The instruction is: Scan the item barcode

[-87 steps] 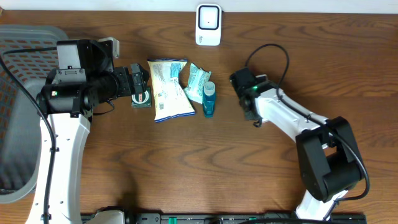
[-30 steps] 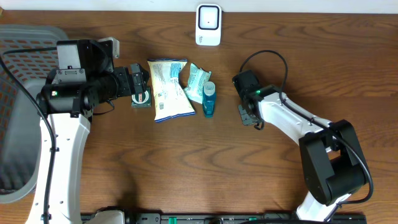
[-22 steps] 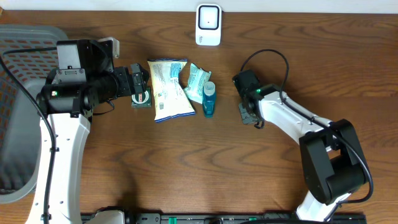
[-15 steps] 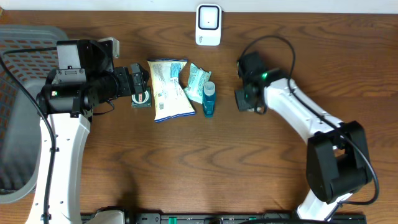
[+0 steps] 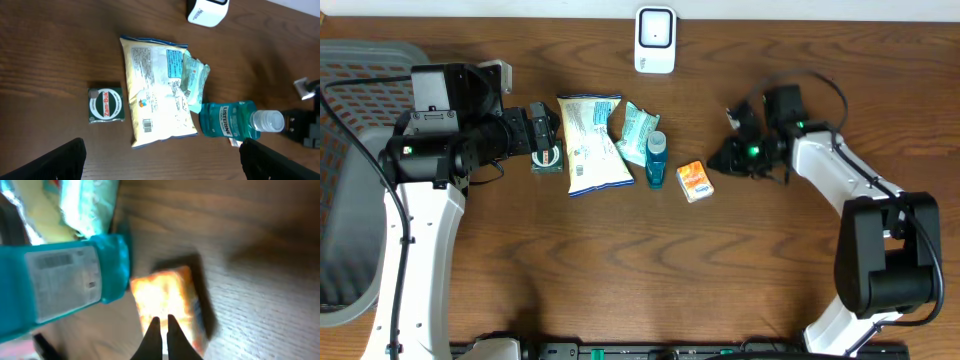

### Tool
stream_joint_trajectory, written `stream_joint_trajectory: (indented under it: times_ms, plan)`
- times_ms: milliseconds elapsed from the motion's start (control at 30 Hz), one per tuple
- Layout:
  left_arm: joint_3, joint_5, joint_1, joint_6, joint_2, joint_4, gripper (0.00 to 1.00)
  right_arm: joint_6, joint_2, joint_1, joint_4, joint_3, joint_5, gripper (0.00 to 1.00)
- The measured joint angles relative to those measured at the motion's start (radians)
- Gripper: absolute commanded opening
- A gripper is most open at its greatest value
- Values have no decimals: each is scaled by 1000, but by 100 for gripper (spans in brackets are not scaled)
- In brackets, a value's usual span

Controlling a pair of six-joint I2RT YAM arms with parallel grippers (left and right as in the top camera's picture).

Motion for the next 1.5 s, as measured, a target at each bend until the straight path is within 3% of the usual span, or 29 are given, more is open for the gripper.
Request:
stream_joint_trajectory:
  times_ms: [133,367,567,767,1033,1300,1500]
  plan:
    - [0,0,0,0,0,0,98,30,0,-42,19,-82,-45,9]
    - [0,0,0,0,0,0,98,32,-9,-34,16,-74,-67,22]
    - [0,0,0,0,0,0,98,20,-125,29,-24,-34,91,28]
    - [0,0,0,0,0,0,98,-78,-246,223,-23,0,352,30]
    - [0,0,0,0,0,0,98,-133,-174,462,-23,-3,721,31]
    - [0,0,0,0,0,0,98,-129,-107,486,1,21,840,30]
    - [0,0,0,0,0,0,98,-127,-98,486,2,31,856,22]
